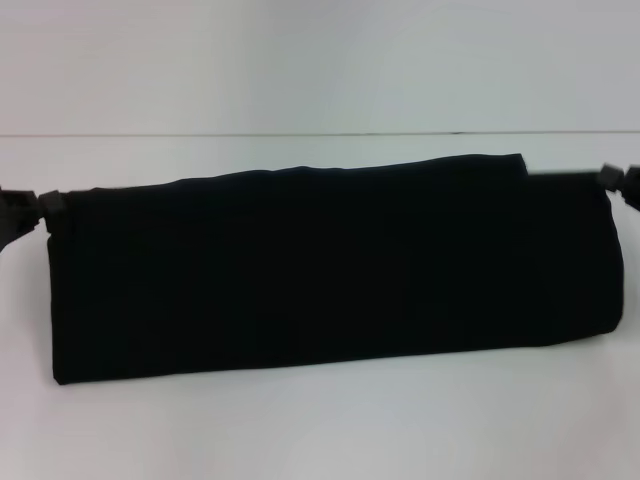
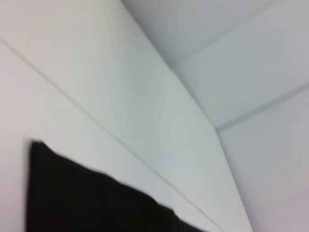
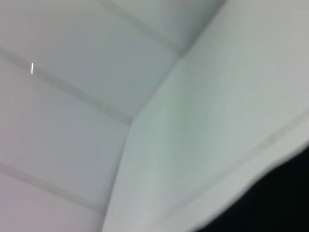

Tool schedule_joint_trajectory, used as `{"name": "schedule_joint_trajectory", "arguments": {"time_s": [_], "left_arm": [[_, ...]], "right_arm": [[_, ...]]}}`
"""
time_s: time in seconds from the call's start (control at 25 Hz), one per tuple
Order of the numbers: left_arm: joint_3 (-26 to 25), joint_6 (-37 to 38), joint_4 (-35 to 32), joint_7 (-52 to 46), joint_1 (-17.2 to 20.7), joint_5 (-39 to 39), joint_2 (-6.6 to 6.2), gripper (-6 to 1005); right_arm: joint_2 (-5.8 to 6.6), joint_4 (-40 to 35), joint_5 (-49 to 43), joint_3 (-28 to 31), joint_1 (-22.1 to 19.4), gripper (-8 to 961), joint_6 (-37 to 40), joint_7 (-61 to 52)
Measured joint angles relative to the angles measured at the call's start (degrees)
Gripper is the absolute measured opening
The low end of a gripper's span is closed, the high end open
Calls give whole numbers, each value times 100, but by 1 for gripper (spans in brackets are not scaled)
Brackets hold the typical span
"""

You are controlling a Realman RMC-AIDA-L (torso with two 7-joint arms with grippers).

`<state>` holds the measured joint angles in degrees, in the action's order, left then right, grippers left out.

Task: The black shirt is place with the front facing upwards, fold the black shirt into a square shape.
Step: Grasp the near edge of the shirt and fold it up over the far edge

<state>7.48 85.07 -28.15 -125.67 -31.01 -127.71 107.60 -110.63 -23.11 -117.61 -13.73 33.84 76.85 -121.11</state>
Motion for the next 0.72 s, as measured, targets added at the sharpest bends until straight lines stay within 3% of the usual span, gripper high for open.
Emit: {"name": "schedule_joint_trajectory", "arguments": {"time_s": [0.08, 0.24, 0.36, 0.4, 0.72], "left_arm": [[22, -362, 132, 133, -73, 77, 52, 2], [22, -961, 161, 372, -221, 120, 273, 2], [13, -1224, 163, 474, -270, 167, 358, 2], [18, -1502, 165, 590, -323, 262, 446, 2], [23, -2430, 170, 1068, -616, 458, 697, 2]], "right_arm": [[-155, 81, 345, -14, 65, 2, -394, 223], [-498, 105, 794, -42, 241, 2, -1114, 741], [-681, 125, 1019, -41, 376, 2, -1595, 1182], [-754, 200, 1152, -37, 452, 2, -1908, 1450], [-875, 462, 1448, -27, 744, 2, -2741, 2387]]}}
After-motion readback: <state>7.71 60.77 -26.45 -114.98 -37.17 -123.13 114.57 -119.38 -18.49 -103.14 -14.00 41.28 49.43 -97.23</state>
